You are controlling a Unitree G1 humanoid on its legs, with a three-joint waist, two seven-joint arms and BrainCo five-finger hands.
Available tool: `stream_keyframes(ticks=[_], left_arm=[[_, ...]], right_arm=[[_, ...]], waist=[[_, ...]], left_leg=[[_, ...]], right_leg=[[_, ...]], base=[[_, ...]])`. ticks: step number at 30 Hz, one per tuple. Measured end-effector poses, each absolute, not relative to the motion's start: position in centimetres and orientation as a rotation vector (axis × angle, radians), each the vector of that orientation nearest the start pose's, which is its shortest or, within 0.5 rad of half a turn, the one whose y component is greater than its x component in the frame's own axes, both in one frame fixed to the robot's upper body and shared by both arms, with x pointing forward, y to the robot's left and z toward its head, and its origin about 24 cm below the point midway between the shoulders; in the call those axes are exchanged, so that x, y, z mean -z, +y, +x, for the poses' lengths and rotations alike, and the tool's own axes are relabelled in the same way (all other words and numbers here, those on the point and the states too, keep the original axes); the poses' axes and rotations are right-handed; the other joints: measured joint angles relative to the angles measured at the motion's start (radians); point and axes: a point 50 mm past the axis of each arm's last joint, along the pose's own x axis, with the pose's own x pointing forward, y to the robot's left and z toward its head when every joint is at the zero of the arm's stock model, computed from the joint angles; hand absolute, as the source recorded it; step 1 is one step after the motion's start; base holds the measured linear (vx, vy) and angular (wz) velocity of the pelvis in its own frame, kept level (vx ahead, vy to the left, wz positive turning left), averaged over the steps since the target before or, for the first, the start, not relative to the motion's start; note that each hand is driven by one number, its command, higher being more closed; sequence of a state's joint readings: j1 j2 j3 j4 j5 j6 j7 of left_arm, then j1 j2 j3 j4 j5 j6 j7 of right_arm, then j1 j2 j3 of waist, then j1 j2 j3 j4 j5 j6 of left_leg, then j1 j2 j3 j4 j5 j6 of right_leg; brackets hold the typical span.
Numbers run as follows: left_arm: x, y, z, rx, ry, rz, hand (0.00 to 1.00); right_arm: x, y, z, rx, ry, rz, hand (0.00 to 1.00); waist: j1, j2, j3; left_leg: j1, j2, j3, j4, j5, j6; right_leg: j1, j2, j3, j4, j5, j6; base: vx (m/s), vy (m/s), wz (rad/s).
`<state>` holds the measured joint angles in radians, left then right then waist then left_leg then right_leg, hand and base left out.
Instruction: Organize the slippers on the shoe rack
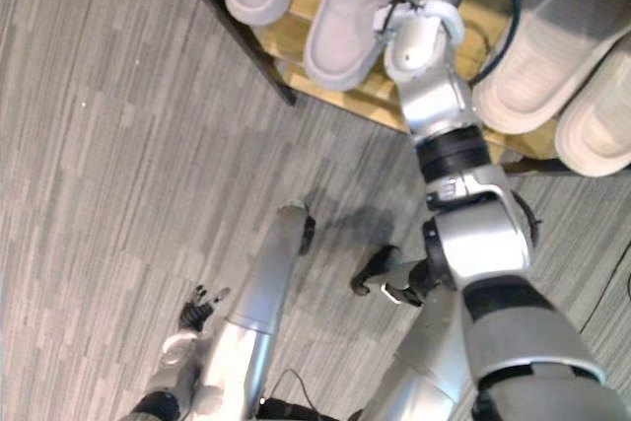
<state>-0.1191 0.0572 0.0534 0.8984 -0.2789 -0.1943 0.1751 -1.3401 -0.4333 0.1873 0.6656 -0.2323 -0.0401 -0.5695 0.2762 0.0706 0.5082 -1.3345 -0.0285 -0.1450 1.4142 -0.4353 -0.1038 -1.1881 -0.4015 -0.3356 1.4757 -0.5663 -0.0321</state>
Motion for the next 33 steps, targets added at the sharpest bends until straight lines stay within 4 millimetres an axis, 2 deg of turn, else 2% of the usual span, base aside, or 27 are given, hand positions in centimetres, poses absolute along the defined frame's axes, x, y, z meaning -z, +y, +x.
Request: stream_keyframes(ticks=[5, 13, 15, 18, 21, 23, 24, 25, 26, 29, 33], left_arm=[[10.2, 18.5, 21.3, -0.342, 0.587, -0.158, 0.00], [10.2, 18.6, 21.4, -0.348, 0.591, -0.166, 0.00], [10.4, 19.2, 21.0, -0.388, 0.603, -0.193, 0.00], [10.5, 19.7, 20.9, -0.399, 0.611, -0.188, 0.00], [10.5, 19.9, 20.9, -0.407, 0.614, -0.191, 0.00], [10.6, 20.2, 20.7, -0.436, 0.617, -0.211, 0.00], [10.6, 20.3, 20.7, -0.438, 0.617, -0.213, 0.00], [10.5, 20.4, 20.8, -0.450, 0.616, -0.223, 0.00], [10.2, 20.4, 21.5, -0.458, 0.607, -0.240, 0.00], [9.2, 20.2, 23.2, -0.456, 0.566, -0.278, 0.00], [8.2, 20.1, 24.3, -0.464, 0.516, -0.325, 0.00]], right_arm=[[-37.5, -15.3, 37.1, 0.527, -0.911, -0.478, 0.00], [-37.3, -15.0, 36.7, 0.501, -0.926, -0.447, 0.00], [-35.8, -13.7, 36.8, 0.438, -0.912, -0.414, 0.00], [-34.3, -12.1, 36.3, 0.362, -0.906, -0.332, 0.00], [-32.0, -10.6, 35.7, 0.293, -0.878, -0.238, 0.00], [-29.1, -9.4, 35.0, 0.237, -0.817, -0.076, 0.00], [-28.7, -9.3, 35.0, 0.231, -0.808, -0.060, 0.00], [-27.3, -8.6, 34.7, 0.212, -0.772, -0.009, 0.00], [-26.0, -8.0, 34.4, 0.191, -0.732, 0.040, 0.00], [-24.4, -6.5, 34.1, 0.149, -0.662, 0.130, 0.00], [-23.8, -6.7, 34.2, 0.174, -0.612, 0.223, 0.00]], waist=[[-0.001, 0.000, 0.000], [-0.008, 0.000, 0.000], [-0.012, -0.028, -0.021], [-0.023, -0.053, -0.039], [-0.036, -0.054, -0.039], [-0.050, -0.056, -0.040], [-0.051, -0.057, -0.041], [-0.058, -0.058, -0.042], [-0.060, -0.062, -0.044], [-0.076, -0.069, -0.047], [-0.077, -0.071, -0.048]], left_leg=[[0.010, 0.002, 0.000, -0.016, 0.008, -0.006], [0.030, 0.007, 0.000, -0.038, 0.020, -0.008], [0.048, 0.021, 0.005, -0.056, 0.021, -0.008], [0.055, 0.032, 0.007, -0.069, 0.021, -0.008], [0.081, 0.036, 0.008, -0.079, 0.020, -0.008], [0.106, 0.039, 0.008, -0.094, 0.020, -0.008], [0.108, 0.040, 0.009, -0.096, 0.020, -0.008], [0.116, 0.044, 0.010, -0.102, 0.020, -0.008], [0.120, 0.052, 0.009, -0.108, 0.020, -0.008], [0.121, 0.054, 0.011, -0.112, 0.020, -0.008], [0.122, 0.053, 0.011, -0.116, 0.020, -0.008]], right_leg=[[0.004, 0.002, -0.003, -0.012, 0.008, -0.014], [0.025, 0.007, -0.013, -0.033, 0.010, -0.016], [0.038, 0.022, -0.014, -0.055, 0.014, -0.018], [0.040, 0.034, -0.014, -0.071, 0.022, -0.027], [0.067, 0.037, -0.018, -0.085, 0.023, -0.028], [0.093, 0.045, -0.019, -0.104, 0.025, -0.023], [0.094, 0.046, -0.019, -0.106, 0.025, -0.022], [0.101, 0.052, -0.018, -0.115, 0.028, -0.017], [0.105, 0.064, -0.018, -0.127, 0.034, -0.009], [0.106, 0.067, -0.018, -0.134, 0.037, -0.008], [0.107, 0.068, -0.017, -0.138, 0.038, -0.010]], base=[[0.00, -0.001, 0.01], [0.00, 0.003, -0.01], [-0.01, 0.013, -0.13], [0.00, 0.004, -0.08], [0.00, 0.003, -0.03], [0.00, 0.016, -0.01], [-0.01, 0.029, -0.06], [-0.02, 0.029, -0.12], [-0.01, 0.023, -0.12], [0.00, 0.009, -0.04], [0.00, 0.000, 0.00]])
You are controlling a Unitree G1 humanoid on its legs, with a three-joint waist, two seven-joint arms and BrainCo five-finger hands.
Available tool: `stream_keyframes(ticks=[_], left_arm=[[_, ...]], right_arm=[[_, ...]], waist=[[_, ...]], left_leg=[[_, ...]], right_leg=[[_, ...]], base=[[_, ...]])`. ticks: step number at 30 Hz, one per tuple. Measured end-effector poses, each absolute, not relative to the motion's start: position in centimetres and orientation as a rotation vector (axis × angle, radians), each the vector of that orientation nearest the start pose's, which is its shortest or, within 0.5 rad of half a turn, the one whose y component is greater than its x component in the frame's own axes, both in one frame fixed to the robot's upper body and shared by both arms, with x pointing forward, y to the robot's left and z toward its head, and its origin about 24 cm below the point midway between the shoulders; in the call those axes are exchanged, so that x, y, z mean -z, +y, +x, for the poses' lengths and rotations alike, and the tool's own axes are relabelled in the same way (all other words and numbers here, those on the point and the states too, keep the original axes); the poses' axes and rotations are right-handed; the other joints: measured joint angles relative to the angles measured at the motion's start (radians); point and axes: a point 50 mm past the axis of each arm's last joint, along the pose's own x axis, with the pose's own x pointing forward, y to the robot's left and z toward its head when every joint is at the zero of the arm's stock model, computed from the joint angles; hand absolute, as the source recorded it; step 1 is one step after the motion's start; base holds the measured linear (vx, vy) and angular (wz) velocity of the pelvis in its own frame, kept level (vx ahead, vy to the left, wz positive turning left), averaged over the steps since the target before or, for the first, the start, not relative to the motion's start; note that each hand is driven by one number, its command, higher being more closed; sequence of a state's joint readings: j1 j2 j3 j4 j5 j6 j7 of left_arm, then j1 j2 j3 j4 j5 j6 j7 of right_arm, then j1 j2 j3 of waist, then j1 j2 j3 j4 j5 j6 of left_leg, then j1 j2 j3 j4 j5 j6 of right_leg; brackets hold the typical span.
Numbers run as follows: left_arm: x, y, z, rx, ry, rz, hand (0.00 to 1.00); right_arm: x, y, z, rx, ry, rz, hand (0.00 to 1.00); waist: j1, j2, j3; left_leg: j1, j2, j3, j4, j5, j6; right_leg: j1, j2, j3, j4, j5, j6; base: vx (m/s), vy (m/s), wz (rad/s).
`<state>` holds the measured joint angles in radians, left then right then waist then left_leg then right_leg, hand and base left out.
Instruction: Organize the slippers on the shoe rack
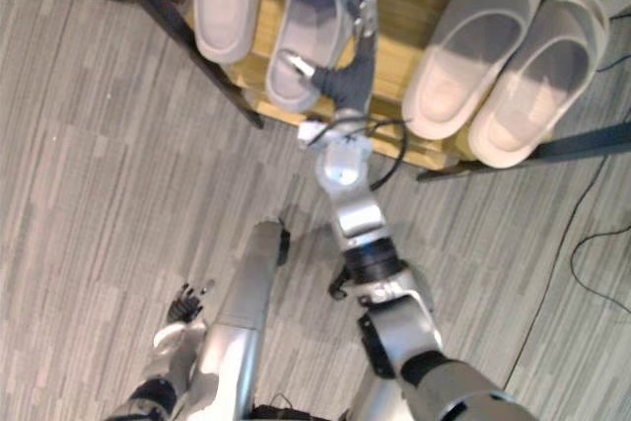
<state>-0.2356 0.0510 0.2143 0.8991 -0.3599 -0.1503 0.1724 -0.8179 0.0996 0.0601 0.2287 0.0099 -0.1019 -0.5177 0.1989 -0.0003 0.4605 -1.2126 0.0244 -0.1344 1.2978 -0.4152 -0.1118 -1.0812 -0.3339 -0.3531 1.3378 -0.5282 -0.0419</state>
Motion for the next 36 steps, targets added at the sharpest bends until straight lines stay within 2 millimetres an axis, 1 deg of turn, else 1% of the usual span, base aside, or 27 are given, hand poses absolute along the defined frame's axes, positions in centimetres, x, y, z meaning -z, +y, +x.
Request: stream_keyframes(ticks=[1, 6, 16, 17, 24, 30, 32, 34, 36], left_arm=[[8.3, 20.1, 24.2, -0.474, 0.519, -0.345, 0.00], [8.5, 20.3, 24.0, -0.498, 0.525, -0.376, 0.00], [8.6, 20.4, 23.9, -0.508, 0.530, -0.387, 0.00], [8.5, 20.4, 23.9, -0.508, 0.528, -0.388, 0.00], [8.5, 20.3, 24.0, -0.507, 0.526, -0.391, 0.00], [8.5, 20.1, 24.0, -0.501, 0.526, -0.396, 0.00], [8.5, 20.0, 24.1, -0.499, 0.524, -0.398, 0.00], [8.5, 19.9, 24.1, -0.489, 0.520, -0.402, 0.00], [8.5, 19.8, 24.2, -0.482, 0.520, -0.405, 0.00]], right_arm=[[-23.4, -7.1, 34.4, 0.188, -0.593, 0.238, 0.00], [-22.2, -7.6, 34.7, 0.205, -0.538, 0.256, 0.00], [-21.9, -8.3, 35.1, 0.187, -0.516, 0.374, 0.00], [-22.1, -8.2, 35.2, 0.172, -0.521, 0.387, 0.00], [-23.9, -7.9, 35.8, 0.134, -0.540, 0.430, 0.00], [-25.7, -8.1, 36.6, 0.116, -0.546, 0.498, 0.00], [-26.0, -8.2, 36.9, 0.122, -0.546, 0.509, 0.00], [-26.7, -8.8, 37.1, 0.138, -0.562, 0.517, 0.00], [-27.0, -9.4, 37.2, 0.152, -0.570, 0.512, 0.00]], waist=[[0.000, 0.000, 0.000], [-0.001, -0.001, 0.001], [0.003, -0.003, 0.000], [0.004, -0.005, 0.001], [0.012, -0.005, 0.001], [0.028, -0.005, 0.001], [0.031, -0.005, 0.001], [0.037, -0.005, 0.001], [0.042, -0.003, 0.002]], left_leg=[[0.000, -0.001, -0.001, -0.001, 0.000, 0.000], [0.001, -0.001, -0.004, -0.003, 0.000, 0.000], [0.000, -0.010, -0.017, -0.016, 0.002, -0.003], [-0.001, -0.017, -0.018, -0.023, 0.004, -0.004], [-0.017, -0.025, -0.035, -0.023, 0.004, -0.005], [-0.028, -0.042, -0.048, -0.023, 0.007, -0.009], [-0.029, -0.049, -0.051, -0.023, 0.008, -0.009], [-0.040, -0.054, -0.058, -0.023, 0.010, -0.009], [-0.044, -0.056, -0.062, -0.022, 0.011, -0.009]], right_leg=[[0.000, 0.000, 0.000, -0.001, 0.001, 0.000], [0.002, 0.003, -0.002, -0.005, 0.001, 0.000], [0.015, -0.002, -0.020, -0.018, 0.000, 0.001], [0.015, -0.008, -0.022, -0.018, -0.001, 0.004], [0.015, -0.014, -0.043, -0.021, -0.005, 0.009], [0.015, -0.030, -0.057, -0.016, -0.012, 0.017], [0.016, -0.034, -0.058, -0.014, -0.014, 0.019], [0.015, -0.039, -0.070, -0.014, -0.017, 0.021], [0.014, -0.040, -0.074, -0.014, -0.017, 0.020]], base=[[0.00, 0.000, 0.00], [0.00, 0.000, 0.00], [0.00, 0.006, 0.04], [0.02, 0.007, 0.11], [0.02, 0.013, 0.06], [0.01, 0.018, 0.10], [0.01, 0.028, 0.09], [0.01, 0.027, 0.10], [0.01, 0.026, 0.06]])
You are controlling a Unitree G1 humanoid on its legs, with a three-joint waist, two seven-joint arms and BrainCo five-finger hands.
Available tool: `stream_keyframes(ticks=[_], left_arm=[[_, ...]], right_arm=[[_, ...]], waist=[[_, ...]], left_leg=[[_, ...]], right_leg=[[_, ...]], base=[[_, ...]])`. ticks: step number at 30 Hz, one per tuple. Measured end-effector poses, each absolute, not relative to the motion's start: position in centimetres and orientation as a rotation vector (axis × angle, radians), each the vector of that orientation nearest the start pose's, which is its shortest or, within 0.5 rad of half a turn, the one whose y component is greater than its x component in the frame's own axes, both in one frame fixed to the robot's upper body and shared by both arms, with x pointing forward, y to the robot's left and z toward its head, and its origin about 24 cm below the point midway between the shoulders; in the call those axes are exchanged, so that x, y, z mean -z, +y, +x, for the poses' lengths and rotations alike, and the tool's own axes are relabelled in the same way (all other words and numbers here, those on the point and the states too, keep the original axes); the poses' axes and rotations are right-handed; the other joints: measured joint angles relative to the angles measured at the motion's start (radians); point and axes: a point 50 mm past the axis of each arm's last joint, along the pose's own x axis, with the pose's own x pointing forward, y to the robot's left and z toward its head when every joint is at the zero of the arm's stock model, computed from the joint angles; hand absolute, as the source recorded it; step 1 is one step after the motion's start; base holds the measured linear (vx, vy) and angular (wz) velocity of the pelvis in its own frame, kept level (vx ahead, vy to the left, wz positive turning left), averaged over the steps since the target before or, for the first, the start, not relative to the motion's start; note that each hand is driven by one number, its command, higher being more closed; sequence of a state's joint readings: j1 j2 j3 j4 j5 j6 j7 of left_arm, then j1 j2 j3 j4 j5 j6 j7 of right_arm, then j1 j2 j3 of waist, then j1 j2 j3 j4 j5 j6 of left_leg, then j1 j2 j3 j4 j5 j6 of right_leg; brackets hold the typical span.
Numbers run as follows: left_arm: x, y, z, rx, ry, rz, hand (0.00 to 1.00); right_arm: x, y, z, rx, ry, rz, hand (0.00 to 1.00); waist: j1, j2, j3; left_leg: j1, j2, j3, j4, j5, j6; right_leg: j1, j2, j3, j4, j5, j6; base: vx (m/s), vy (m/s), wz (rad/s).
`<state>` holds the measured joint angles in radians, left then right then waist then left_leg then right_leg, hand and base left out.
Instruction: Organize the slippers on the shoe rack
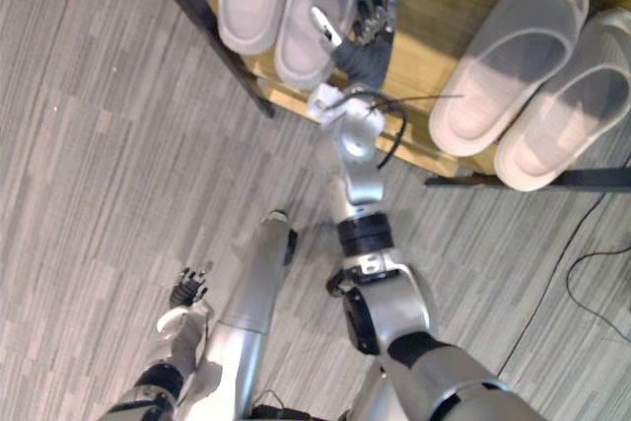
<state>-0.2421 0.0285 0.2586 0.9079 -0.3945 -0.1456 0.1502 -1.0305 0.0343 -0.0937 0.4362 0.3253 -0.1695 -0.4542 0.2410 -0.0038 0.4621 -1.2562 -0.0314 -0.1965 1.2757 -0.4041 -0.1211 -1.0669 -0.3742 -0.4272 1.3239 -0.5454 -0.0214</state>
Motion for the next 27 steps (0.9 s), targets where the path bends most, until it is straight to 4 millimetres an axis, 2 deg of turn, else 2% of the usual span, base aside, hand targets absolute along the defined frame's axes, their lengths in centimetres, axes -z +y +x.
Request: stream_keyframes(ticks=[1, 11, 18, 23, 27], left_arm=[[8.5, 19.7, 24.2, -0.481, 0.524, -0.406, 0.00], [8.5, 19.5, 24.4, -0.473, 0.525, -0.408, 0.00], [8.5, 19.4, 24.5, -0.453, 0.524, -0.414, 0.00], [8.6, 19.4, 24.3, -0.451, 0.527, -0.417, 0.00], [9.2, 19.4, 23.4, -0.453, 0.547, -0.421, 0.00]], right_arm=[[-27.1, -10.0, 37.5, 0.174, -0.566, 0.521, 0.00], [-27.6, -11.2, 38.5, 0.203, -0.548, 0.441, 0.00], [-27.2, -10.6, 38.6, 0.169, -0.528, 0.362, 0.00], [-25.3, -9.2, 37.1, 0.099, -0.563, 0.214, 0.00], [-21.9, -8.1, 35.4, 0.019, -0.553, 0.089, 0.00]], waist=[[0.008, 0.000, 0.000], [0.020, 0.004, -0.001], [0.016, 0.010, 0.000], [-0.008, 0.010, -0.001], [-0.042, 0.008, -0.002]], left_leg=[[0.001, 0.000, 0.000, -0.001, 0.000, 0.000], [0.003, 0.001, 0.000, 0.000, 0.006, -0.011], [0.053, 0.022, 0.013, -0.006, 0.006, -0.011], [0.158, 0.056, 0.031, -0.065, 0.008, -0.006], [0.311, 0.084, 0.069, -0.182, 0.028, 0.001]], right_leg=[[0.000, -0.001, 0.000, 0.000, -0.001, -0.001], [-0.006, -0.007, -0.001, 0.018, -0.010, -0.019], [0.032, 0.010, 0.011, 0.006, 0.001, -0.038], [0.121, 0.044, 0.015, -0.063, 0.016, -0.030], [0.248, 0.076, 0.021, -0.180, 0.061, -0.035]], base=[[0.01, 0.025, 0.03], [0.00, 0.002, 0.01], [-0.01, 0.022, -0.08], [-0.02, 0.018, -0.16], [0.04, -0.012, -0.17]])
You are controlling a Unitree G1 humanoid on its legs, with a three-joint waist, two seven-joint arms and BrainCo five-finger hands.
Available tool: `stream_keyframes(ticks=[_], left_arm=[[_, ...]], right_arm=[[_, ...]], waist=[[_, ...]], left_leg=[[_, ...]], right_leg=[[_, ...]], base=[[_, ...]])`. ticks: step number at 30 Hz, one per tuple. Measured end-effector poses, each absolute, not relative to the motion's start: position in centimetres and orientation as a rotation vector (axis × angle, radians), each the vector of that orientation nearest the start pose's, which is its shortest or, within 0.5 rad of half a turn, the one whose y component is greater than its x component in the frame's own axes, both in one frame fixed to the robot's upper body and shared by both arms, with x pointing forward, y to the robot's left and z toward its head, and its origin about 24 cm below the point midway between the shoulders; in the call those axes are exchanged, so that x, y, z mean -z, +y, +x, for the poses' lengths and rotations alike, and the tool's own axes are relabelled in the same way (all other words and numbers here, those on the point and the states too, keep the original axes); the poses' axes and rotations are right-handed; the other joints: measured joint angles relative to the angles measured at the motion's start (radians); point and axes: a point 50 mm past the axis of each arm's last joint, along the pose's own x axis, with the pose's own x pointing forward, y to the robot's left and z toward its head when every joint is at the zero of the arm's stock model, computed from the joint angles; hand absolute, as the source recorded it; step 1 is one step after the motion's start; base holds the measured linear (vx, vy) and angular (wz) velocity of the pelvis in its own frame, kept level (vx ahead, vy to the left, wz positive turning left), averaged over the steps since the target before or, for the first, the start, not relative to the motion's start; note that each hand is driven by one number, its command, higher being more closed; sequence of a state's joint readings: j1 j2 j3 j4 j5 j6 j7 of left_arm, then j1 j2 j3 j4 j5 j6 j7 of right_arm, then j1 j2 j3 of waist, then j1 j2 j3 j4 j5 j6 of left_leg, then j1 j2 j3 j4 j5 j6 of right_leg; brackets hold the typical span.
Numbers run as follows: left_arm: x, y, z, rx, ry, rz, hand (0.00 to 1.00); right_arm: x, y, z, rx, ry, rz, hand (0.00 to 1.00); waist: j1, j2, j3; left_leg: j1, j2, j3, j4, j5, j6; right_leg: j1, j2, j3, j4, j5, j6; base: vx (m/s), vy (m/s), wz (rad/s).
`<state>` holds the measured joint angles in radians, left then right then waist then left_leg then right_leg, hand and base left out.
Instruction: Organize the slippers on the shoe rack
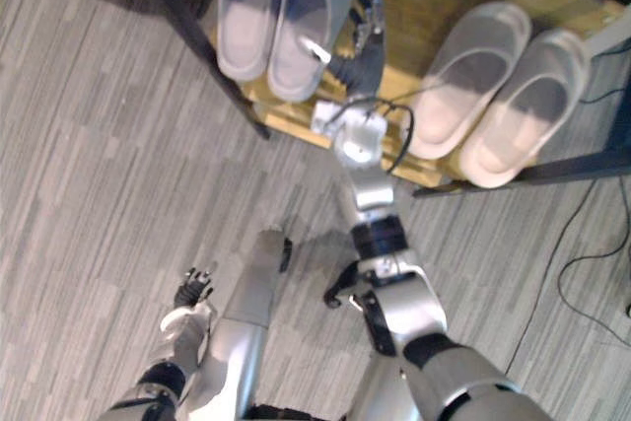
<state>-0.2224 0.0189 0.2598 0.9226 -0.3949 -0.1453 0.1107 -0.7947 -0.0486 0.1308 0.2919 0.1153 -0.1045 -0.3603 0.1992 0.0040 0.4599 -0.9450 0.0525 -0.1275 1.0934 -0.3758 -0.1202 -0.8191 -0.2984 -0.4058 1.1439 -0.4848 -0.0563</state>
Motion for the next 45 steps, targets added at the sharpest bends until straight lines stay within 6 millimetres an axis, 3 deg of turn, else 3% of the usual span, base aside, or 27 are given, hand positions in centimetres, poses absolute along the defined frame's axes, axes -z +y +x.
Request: stream_keyframes(ticks=[3, 4, 5, 6, 7, 9, 11, 13, 14, 15, 20, 23, 25, 30, 34, 41, 45], left_arm=[[9.5, 19.9, 22.7, -0.460, 0.558, -0.405, 0.00], [9.9, 20.0, 21.9, -0.464, 0.572, -0.398, 0.00], [10.0, 20.0, 21.8, -0.463, 0.577, -0.395, 0.00], [10.4, 19.9, 21.2, -0.453, 0.595, -0.378, 0.00], [10.8, 19.5, 20.5, -0.412, 0.622, -0.339, 0.00], [11.2, 19.5, 20.0, -0.391, 0.640, -0.315, 0.00], [12.0, 19.7, 18.5, -0.340, 0.697, -0.228, 0.00], [12.3, 19.7, 18.0, -0.308, 0.725, -0.190, 0.00], [12.7, 19.8, 17.5, -0.266, 0.759, -0.145, 0.00], [12.9, 19.7, 17.2, -0.253, 0.771, -0.128, 0.00], [13.9, 19.6, 15.0, -0.219, 0.843, -0.078, 0.00], [14.5, 19.2, 13.5, -0.182, 0.902, -0.041, 0.00], [14.7, 19.1, 13.4, -0.159, 0.914, -0.011, 0.00], [14.6, 18.5, 13.6, -0.101, 0.913, 0.038, 0.00], [14.9, 17.2, 13.1, -0.014, 0.926, 0.088, 0.00], [14.2, 13.9, 14.0, 0.226, 0.848, 0.247, 0.00], [12.0, 10.0, 15.9, 0.403, 0.675, 0.261, 0.00]], right_arm=[[-18.9, -8.0, 34.1, -0.035, -0.512, 0.011, 0.00], [-16.1, -8.0, 33.1, -0.060, -0.449, -0.041, 0.00], [-15.6, -8.0, 33.0, -0.067, -0.436, -0.048, 0.00], [-13.5, -8.3, 32.4, -0.080, -0.373, -0.064, 0.00], [-9.9, -9.0, 31.0, -0.091, -0.265, -0.102, 0.00], [-7.7, -9.5, 29.9, -0.096, -0.191, -0.114, 0.00], [-3.3, -10.7, 27.9, -0.098, -0.034, -0.155, 0.00], [-1.4, -11.3, 27.2, -0.094, 0.041, -0.181, 0.00], [1.5, -12.7, 26.1, -0.055, 0.166, -0.199, 0.00], [2.9, -13.5, 25.3, -0.037, 0.229, -0.225, 0.00], [8.0, -16.6, 21.5, 0.063, 0.484, -0.244, 0.00], [11.6, -18.8, 17.2, 0.131, 0.702, -0.257, 0.00], [13.0, -19.6, 15.1, 0.165, 0.808, -0.250, 0.00], [14.7, -19.8, 12.1, 0.184, 0.945, -0.227, 0.00], [15.1, -20.1, 11.4, 0.217, 0.978, -0.198, 0.00], [15.3, -20.0, 11.4, 0.258, 0.999, -0.152, 0.00], [15.3, -20.0, 11.3, 0.264, 1.001, -0.157, 0.00]], waist=[[-0.023, -0.004, -0.003], [-0.033, -0.017, -0.018], [-0.035, -0.017, -0.024], [-0.042, -0.022, -0.049], [-0.049, -0.033, -0.082], [-0.056, -0.038, -0.107], [-0.083, -0.058, -0.159], [-0.094, -0.064, -0.176], [-0.108, -0.062, -0.193], [-0.113, -0.062, -0.201], [-0.140, -0.047, -0.250], [-0.147, -0.025, -0.305], [-0.151, -0.014, -0.314], [-0.157, -0.006, -0.341], [-0.163, 0.001, -0.350], [-0.164, 0.002, -0.350], [-0.165, 0.003, -0.351]], left_leg=[[0.118, 0.014, 0.019, -0.100, 0.020, 0.001], [0.200, 0.025, 0.040, -0.173, 0.034, 0.003], [0.210, 0.025, 0.041, -0.183, 0.037, 0.003], [0.250, 0.027, 0.047, -0.226, 0.047, 0.004], [0.331, 0.029, 0.060, -0.307, 0.066, 0.007], [0.381, 0.031, 0.065, -0.362, 0.082, 0.009], [0.487, 0.032, 0.083, -0.503, 0.129, 0.014], [0.532, 0.032, 0.092, -0.566, 0.151, 0.016], [0.596, 0.032, 0.102, -0.645, 0.183, 0.018], [0.630, 0.032, 0.108, -0.685, 0.197, 0.021], [0.760, 0.034, 0.151, -0.848, 0.251, 0.032], [0.853, 0.030, 0.174, -0.960, 0.286, 0.037], [0.898, 0.025, 0.174, -0.999, 0.297, 0.041], [0.934, 0.017, 0.172, -1.024, 0.303, 0.043], [0.971, 0.004, 0.160, -1.059, 0.324, 0.050], [0.986, -0.004, 0.159, -1.094, 0.350, 0.058], [1.000, -0.007, 0.165, -1.120, 0.362, 0.060]], right_leg=[[0.104, 0.020, -0.003, -0.097, 0.036, -0.005], [0.171, 0.033, -0.003, -0.166, 0.057, 0.001], [0.181, 0.036, -0.004, -0.177, 0.060, 0.002], [0.217, 0.041, -0.008, -0.217, 0.072, 0.006], [0.288, 0.053, -0.011, -0.290, 0.093, 0.018], [0.334, 0.062, -0.017, -0.346, 0.111, 0.023], [0.422, 0.086, -0.017, -0.476, 0.162, 0.037], [0.458, 0.099, -0.015, -0.535, 0.186, 0.042], [0.514, 0.115, -0.015, -0.620, 0.224, 0.050], [0.544, 0.124, -0.013, -0.663, 0.243, 0.054], [0.655, 0.163, 0.010, -0.844, 0.327, 0.071], [0.747, 0.189, 0.024, -0.984, 0.390, 0.088], [0.803, 0.198, 0.022, -1.050, 0.419, 0.095], [0.870, 0.210, 0.017, -1.142, 0.463, 0.103], [0.912, 0.211, 0.008, -1.185, 0.485, 0.106], [0.923, 0.214, 0.018, -1.226, 0.516, 0.102], [0.924, 0.214, 0.026, -1.236, 0.520, 0.107]], base=[[0.10, -0.030, -0.16], [0.10, -0.028, -0.16], [0.11, -0.019, -0.14], [0.14, -0.005, -0.06], [0.14, 0.001, -0.06], [0.14, 0.011, -0.06], [0.13, 0.035, -0.10], [0.09, 0.042, -0.11], [0.13, 0.070, -0.15], [0.10, 0.067, -0.15], [0.08, 0.063, -0.21], [0.10, 0.051, -0.16], [0.08, 0.044, -0.01], [0.03, 0.038, 0.03], [-0.02, 0.023, 0.08], [-0.06, 0.017, 0.00], [-0.02, 0.012, -0.06]])
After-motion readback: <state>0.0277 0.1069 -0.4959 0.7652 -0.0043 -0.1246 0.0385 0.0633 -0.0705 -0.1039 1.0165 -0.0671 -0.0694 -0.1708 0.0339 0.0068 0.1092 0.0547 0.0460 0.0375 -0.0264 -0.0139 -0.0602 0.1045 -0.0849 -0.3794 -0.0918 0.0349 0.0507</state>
